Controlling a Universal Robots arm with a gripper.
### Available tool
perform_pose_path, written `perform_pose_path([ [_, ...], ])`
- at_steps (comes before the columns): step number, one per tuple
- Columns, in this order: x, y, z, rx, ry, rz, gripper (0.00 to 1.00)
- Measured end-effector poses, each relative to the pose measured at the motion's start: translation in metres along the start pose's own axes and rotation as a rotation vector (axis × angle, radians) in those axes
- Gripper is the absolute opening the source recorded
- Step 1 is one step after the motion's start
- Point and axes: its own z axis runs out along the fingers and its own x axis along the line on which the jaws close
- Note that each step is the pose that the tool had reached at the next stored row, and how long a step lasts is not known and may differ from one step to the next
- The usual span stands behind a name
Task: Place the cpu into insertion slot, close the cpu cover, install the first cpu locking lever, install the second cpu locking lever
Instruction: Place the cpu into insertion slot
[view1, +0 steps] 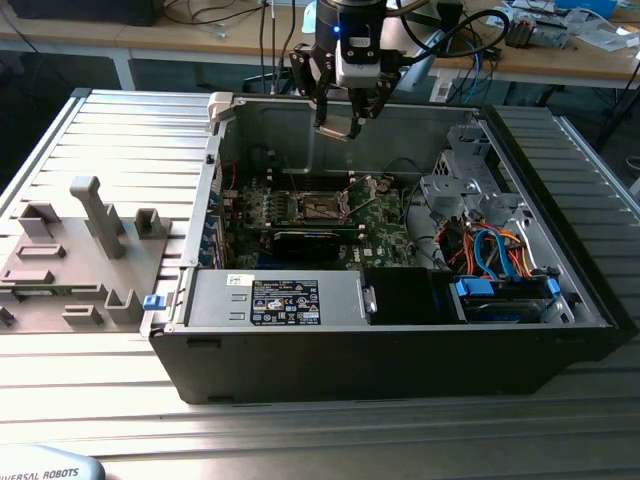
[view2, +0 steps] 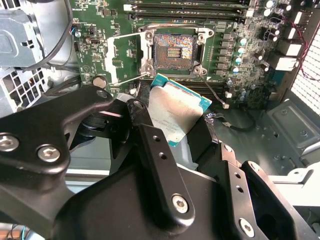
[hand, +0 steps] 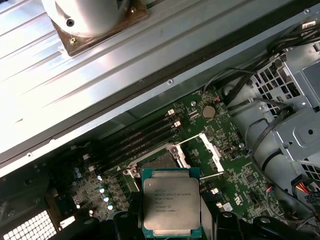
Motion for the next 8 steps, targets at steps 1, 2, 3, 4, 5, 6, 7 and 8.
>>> perform_pose_path([
  [1, 0.0000, 0.0000, 0.0000, -0.0001, -0.0001, 0.002, 0.54],
  [2, 0.0000, 0.0000, 0.0000, -0.0001, -0.0003, 0.003, 0.54],
  [3, 0.0000, 0.0000, 0.0000, -0.0001, -0.0003, 0.004, 0.54],
  [4, 0.0000, 0.0000, 0.0000, -0.0001, -0.0004, 0.005, 0.54],
  [5, 0.0000, 0.0000, 0.0000, -0.0001, -0.0004, 0.006, 0.54],
  [6, 0.0000, 0.0000, 0.0000, -0.0001, -0.0005, 0.007, 0.54],
  [7, 0.0000, 0.0000, 0.0000, -0.0002, -0.0006, 0.008, 0.54],
  [8, 0.0000, 0.0000, 0.0000, -0.0002, -0.0007, 0.010, 0.54],
])
